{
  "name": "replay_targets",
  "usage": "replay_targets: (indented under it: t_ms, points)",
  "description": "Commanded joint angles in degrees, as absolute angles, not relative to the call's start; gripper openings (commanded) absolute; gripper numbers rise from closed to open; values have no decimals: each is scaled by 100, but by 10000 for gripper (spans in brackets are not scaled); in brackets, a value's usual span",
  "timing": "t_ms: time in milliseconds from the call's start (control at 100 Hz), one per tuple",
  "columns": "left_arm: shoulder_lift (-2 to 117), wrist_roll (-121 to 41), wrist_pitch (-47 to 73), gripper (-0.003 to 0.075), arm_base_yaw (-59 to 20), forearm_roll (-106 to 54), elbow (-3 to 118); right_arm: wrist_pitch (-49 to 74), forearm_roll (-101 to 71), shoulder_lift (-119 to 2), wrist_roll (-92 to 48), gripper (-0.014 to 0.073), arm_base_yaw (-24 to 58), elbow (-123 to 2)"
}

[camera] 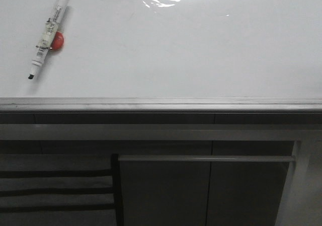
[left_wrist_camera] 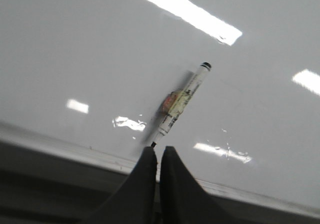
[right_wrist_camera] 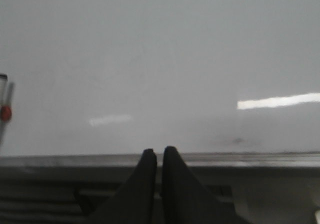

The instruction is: Write number 0 on whiteboard

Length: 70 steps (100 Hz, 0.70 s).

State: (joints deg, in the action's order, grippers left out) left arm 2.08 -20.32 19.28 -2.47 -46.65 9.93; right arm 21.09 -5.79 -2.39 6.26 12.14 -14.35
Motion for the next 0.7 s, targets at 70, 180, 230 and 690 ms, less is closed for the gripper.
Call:
replay_targets:
  t_ms: [70,180,230,690]
  points:
    - [1402,-3214,2446,195,-292,-3885,2230,2303,-456,-1077,36,248,1167,-2274]
    - [2400,-3608,2670,416,-429,-3799,2769,2305,-456,-1595,0,374,1167,-2596]
    - [2725,-3725,2556,427,-626,-3778,2883,2289,-456,-1787,-137,374,1167,-2686]
    - [5091,-1446,1522,365,-2252,-972,3757,1579,-147,-2166,-564,371,1461,-2715]
